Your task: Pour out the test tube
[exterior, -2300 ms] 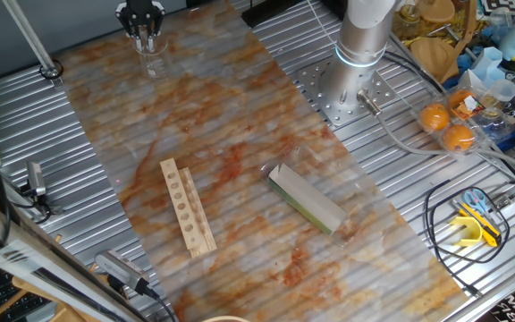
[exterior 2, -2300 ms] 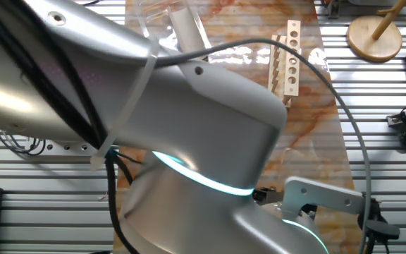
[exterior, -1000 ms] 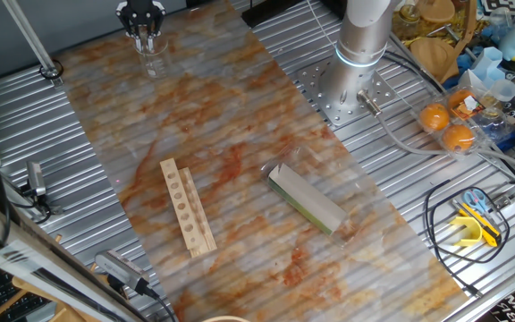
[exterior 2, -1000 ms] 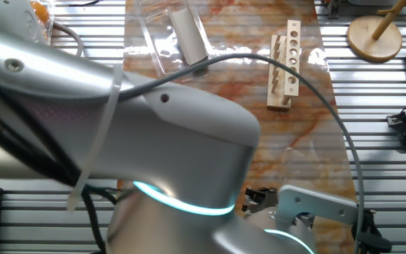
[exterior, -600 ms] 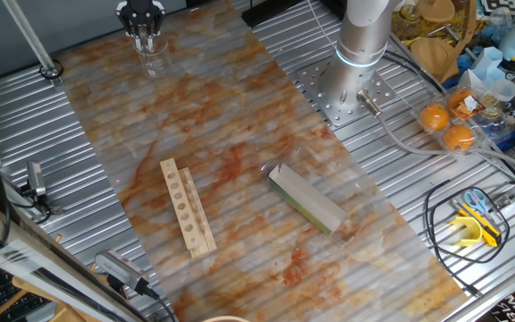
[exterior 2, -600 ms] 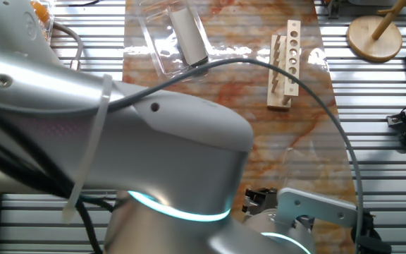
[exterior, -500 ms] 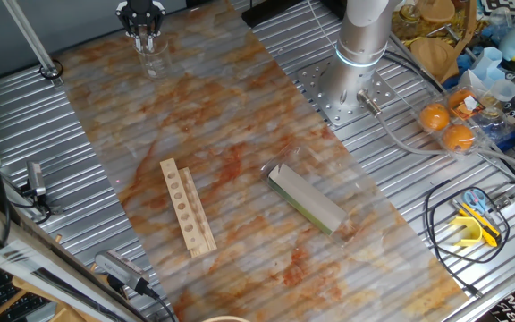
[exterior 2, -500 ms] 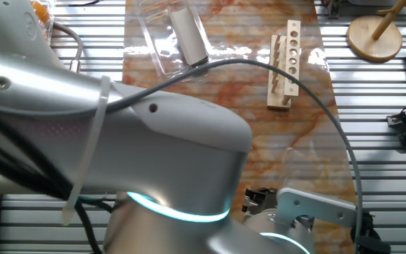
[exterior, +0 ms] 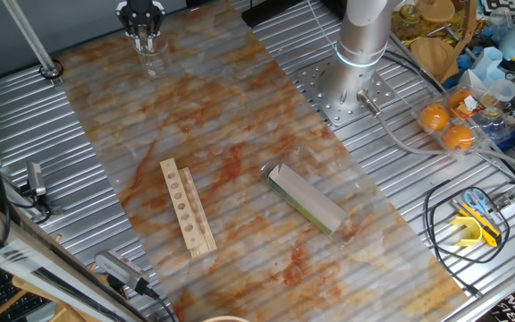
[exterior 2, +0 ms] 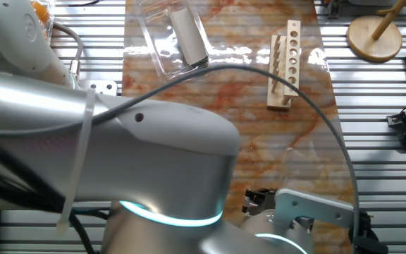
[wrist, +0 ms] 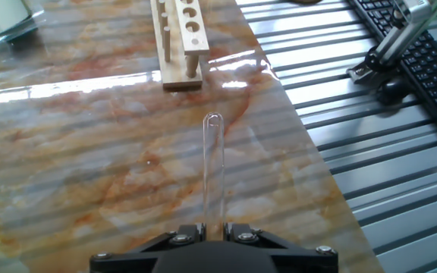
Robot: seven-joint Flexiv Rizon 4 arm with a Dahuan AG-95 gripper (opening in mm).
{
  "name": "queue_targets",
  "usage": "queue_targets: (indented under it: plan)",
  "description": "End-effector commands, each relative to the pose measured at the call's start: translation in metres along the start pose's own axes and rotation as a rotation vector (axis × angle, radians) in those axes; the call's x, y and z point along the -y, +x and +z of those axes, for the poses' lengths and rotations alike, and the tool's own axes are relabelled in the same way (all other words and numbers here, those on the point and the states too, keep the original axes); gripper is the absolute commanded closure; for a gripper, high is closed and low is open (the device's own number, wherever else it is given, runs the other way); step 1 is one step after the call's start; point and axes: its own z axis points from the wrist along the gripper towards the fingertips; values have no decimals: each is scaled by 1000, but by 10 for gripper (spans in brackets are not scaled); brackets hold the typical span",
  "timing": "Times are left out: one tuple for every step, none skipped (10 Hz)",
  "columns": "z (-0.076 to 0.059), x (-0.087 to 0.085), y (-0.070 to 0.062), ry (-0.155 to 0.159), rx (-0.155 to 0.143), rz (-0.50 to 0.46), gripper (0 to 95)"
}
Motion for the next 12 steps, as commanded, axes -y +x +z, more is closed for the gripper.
queue_targets:
  plan:
    - [0,0,0,0,2,-3,950]
    - [3,2,3,2,5,-12,950]
    - [3,2,3,2,6,-14,950]
    - [5,3,5,6,14,-12,950]
    - [5,3,5,10,17,-12,950]
    - [7,4,6,11,17,-13,950]
    - [9,4,7,12,17,-13,950]
    - [12,5,7,15,17,-11,950]
    - [15,5,7,18,17,-8,950]
    - [17,5,7,21,17,-7,950]
    - [19,5,7,24,20,-9,950]
    - [21,5,8,28,19,-12,950]
